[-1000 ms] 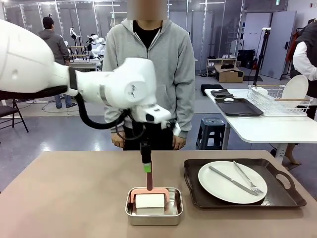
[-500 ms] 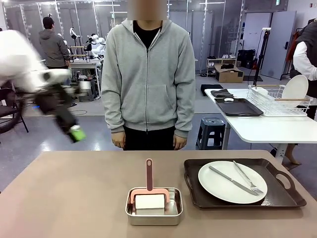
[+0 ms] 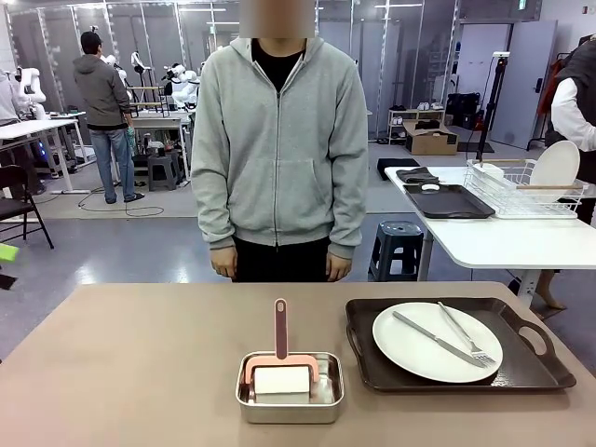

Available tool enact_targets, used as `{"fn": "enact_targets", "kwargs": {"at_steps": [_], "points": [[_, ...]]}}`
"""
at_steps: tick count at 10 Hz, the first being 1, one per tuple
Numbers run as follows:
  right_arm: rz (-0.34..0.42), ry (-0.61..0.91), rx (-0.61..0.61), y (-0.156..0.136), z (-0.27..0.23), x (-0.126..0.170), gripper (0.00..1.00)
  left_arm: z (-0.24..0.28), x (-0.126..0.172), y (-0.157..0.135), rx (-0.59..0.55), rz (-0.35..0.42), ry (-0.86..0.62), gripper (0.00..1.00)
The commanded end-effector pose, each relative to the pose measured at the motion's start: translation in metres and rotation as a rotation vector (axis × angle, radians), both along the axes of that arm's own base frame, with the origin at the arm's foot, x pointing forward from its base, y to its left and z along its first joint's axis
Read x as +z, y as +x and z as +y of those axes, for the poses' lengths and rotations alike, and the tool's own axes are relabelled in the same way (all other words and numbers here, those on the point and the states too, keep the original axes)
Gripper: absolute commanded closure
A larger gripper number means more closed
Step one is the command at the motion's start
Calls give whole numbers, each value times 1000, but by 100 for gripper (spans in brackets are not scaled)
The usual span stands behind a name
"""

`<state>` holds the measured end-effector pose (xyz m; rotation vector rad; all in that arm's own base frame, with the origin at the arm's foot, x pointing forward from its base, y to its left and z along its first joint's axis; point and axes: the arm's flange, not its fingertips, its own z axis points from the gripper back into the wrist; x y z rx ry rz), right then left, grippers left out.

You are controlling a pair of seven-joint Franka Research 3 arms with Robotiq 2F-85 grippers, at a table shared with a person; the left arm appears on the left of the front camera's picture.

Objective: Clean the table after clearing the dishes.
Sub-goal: When the right (or left) Handle tray is removed, use the right hand (or left hand) to clean the right (or left) side of the table with the Lint Roller.

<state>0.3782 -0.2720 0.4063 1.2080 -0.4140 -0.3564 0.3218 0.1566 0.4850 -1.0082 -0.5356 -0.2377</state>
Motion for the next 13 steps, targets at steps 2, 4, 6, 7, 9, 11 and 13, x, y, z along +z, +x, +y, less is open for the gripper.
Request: {"fn": "enact_targets", "kwargs": {"at_steps": [2, 4, 6, 7, 9, 11, 13], "points": [[-5, 2, 1, -1, 1, 2, 0, 39, -37, -31, 124, 12, -152, 0], [-5, 2, 1, -1, 1, 2, 0, 59, -50, -45, 179, -10, -177, 0], [-5, 2, 1, -1, 1, 2, 0, 63, -55, -39, 243, -8, -153, 0], [-5, 2, 1, -1, 1, 2, 0, 63, -54, -49, 198, 24, -155, 0], [-5, 2, 1, -1, 1, 2, 0, 63, -54, -49, 198, 24, -155, 0], [-5, 2, 1, -1, 1, 2, 0, 63, -54, -49, 198, 24, -155, 0], [-5, 2, 1, -1, 1, 2, 0, 63, -54, -49, 198, 24, -155, 0]]}}
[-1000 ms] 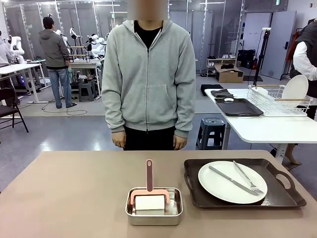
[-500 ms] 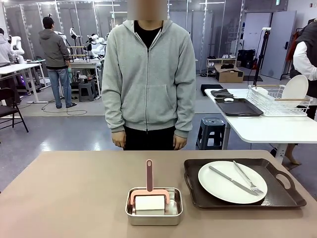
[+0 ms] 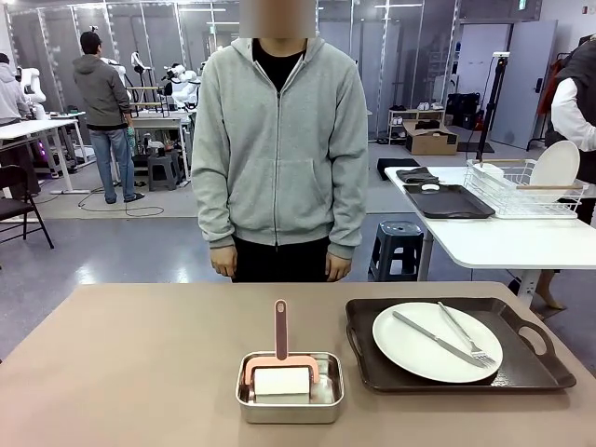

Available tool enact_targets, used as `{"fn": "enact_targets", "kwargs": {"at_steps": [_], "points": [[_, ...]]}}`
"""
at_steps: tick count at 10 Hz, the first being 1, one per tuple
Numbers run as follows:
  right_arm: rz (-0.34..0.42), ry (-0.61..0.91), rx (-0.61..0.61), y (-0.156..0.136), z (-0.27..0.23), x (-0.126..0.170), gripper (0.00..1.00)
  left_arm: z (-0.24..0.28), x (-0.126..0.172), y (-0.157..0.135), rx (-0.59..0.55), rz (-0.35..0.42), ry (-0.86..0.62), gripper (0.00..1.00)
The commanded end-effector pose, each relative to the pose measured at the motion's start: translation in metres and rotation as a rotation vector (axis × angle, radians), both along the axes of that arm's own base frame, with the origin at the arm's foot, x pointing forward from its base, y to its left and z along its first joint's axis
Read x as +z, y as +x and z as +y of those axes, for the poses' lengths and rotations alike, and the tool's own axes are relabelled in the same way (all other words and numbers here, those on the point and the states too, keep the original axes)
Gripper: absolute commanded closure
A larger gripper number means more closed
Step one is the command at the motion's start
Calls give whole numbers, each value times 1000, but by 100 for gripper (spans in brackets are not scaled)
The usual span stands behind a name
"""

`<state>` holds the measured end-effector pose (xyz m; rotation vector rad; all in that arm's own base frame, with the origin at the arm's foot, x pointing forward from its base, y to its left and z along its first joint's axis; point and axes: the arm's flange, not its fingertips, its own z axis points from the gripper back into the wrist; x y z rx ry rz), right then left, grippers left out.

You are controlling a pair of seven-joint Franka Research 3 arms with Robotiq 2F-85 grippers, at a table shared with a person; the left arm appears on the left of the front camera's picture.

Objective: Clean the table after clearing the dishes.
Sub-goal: When the right (or left) Handle tray is removed, use the right hand (or left hand) to clean the right (or left) side of the table with the Lint Roller.

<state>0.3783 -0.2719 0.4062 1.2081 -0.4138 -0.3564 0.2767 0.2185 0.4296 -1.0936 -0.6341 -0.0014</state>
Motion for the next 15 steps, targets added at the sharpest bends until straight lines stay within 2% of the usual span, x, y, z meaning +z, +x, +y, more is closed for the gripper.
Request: {"fn": "enact_targets", "kwargs": {"at_steps": [1, 15], "points": [[-5, 2, 1, -1, 0, 2, 0, 1, 1, -4, -6, -4, -3, 0], [-5, 2, 1, -1, 0, 2, 0, 1, 1, -4, -6, -4, -3, 0]]}}
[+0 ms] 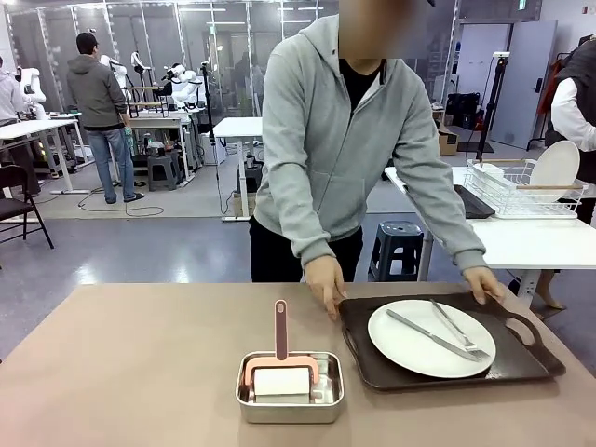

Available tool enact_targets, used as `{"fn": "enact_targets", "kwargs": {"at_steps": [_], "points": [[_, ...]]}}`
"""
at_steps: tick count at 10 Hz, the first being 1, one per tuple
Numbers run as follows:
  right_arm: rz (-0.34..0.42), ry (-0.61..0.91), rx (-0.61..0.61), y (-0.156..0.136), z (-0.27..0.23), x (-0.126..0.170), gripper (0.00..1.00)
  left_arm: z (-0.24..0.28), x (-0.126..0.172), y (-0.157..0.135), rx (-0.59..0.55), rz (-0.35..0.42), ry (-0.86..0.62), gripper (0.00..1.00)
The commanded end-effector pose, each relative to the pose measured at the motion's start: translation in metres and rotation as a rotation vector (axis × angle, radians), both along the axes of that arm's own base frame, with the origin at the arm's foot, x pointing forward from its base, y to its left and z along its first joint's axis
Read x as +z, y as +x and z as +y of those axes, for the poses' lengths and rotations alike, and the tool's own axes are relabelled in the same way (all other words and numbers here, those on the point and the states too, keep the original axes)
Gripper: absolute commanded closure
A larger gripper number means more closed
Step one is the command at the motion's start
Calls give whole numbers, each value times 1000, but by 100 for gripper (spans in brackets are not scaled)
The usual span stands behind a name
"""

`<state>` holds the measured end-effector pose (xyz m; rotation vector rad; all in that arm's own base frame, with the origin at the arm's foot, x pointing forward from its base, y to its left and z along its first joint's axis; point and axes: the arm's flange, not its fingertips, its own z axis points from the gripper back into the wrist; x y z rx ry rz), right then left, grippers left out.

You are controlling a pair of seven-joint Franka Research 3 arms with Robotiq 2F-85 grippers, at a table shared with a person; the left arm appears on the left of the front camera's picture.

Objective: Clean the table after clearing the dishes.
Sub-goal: When the right (or left) Handle tray is removed, use the right hand (or left hand) to clean the right (or left) side of the table with the Lint Roller.

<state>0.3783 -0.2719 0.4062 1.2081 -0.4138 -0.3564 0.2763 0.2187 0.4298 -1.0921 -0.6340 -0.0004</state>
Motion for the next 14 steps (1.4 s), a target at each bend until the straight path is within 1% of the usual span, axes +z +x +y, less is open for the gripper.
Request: {"fn": "enact_targets", "kwargs": {"at_steps": [1, 8, 9, 10, 11, 12, 13, 14], "points": [[-5, 2, 1, -1, 0, 2, 0, 1, 1, -3, -7, -5, -4, 0], [0, 0, 0, 0, 0, 0, 0, 1, 1, -3, -7, -5, -4, 0], [-44, -97, 52, 7, 17, 28, 0, 1, 1, -3, -7, -5, -4, 0], [-45, -225, 113, 18, 40, 52, 0, 1, 1, -3, -7, -5, -4, 0], [-83, -350, 187, 32, 68, 76, 0, 1, 1, -3, -7, -5, -4, 0], [-95, -474, 284, 50, 102, 97, 0, 1, 1, -3, -7, -5, -4, 0], [-135, -603, 436, 72, 152, 113, 0, 1, 1, -3, -7, -5, -4, 0], [-169, -682, 564, 93, 199, 121, 0, 1, 1, -3, -7, -5, -4, 0]]}}
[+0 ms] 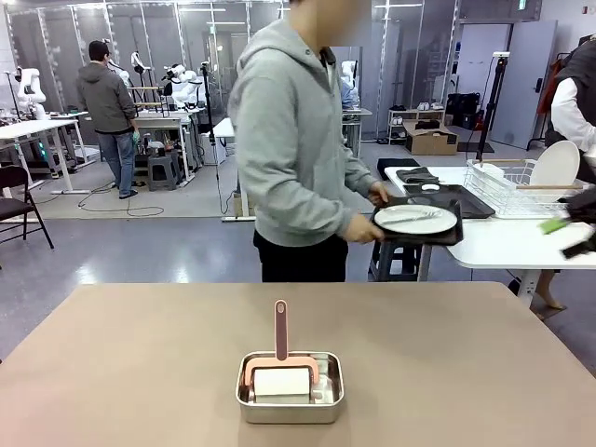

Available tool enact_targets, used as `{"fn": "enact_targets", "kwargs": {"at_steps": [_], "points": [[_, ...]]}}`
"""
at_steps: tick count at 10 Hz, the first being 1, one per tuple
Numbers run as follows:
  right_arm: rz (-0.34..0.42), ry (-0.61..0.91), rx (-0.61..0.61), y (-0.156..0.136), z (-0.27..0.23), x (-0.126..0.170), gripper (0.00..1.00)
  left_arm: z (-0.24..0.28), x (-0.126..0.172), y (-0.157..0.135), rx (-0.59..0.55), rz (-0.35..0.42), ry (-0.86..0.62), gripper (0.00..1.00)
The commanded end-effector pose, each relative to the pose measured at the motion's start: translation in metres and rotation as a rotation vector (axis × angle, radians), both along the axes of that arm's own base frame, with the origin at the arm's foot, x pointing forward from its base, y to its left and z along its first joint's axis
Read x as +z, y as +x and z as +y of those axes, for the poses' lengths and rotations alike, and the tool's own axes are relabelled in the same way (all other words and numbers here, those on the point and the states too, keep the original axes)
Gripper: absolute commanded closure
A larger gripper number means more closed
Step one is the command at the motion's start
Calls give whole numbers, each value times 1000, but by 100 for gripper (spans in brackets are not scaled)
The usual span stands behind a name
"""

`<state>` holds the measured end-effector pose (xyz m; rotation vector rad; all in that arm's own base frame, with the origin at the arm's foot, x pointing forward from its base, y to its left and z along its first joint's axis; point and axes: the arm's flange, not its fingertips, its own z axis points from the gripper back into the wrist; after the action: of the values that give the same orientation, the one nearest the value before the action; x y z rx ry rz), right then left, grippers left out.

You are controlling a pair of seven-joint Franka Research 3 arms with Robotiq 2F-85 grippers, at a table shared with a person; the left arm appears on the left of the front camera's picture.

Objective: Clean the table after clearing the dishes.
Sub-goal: When the right (or left) Handle tray is removed, use the right hand (or left hand) to clean the right (or left) side of the table with the Lint Roller.

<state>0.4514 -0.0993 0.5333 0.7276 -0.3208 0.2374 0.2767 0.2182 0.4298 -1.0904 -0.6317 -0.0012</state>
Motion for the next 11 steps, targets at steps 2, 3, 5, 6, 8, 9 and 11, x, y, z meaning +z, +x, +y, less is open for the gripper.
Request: {"fn": "enact_targets", "kwargs": {"at_steps": [2, 3, 5, 6, 8, 9, 11], "points": [[-16, -266, 300, 62, 105, 4, 0, 2, 1, -4, -6, -6, -7, 0], [-17, -365, 389, 77, 143, 3, 0, 2, 1, -4, -6, -6, -7, 0], [-22, -485, 589, 96, 223, -6, 0, 2, 1, -4, -6, -6, -7, 0], [-15, -502, 666, 100, 255, -15, 0, 2, 1, -4, -6, -6, -7, 0], [3, -550, 755, 98, 297, -32, 0, 2, 1, -4, -6, -6, -7, 0], [13, -533, 758, 92, 303, -36, 0, 2, 1, -4, -6, -6, -7, 0], [-6, -515, 761, 92, 307, -42, 0, 2, 1, -4, -6, -6, -7, 0]]}}
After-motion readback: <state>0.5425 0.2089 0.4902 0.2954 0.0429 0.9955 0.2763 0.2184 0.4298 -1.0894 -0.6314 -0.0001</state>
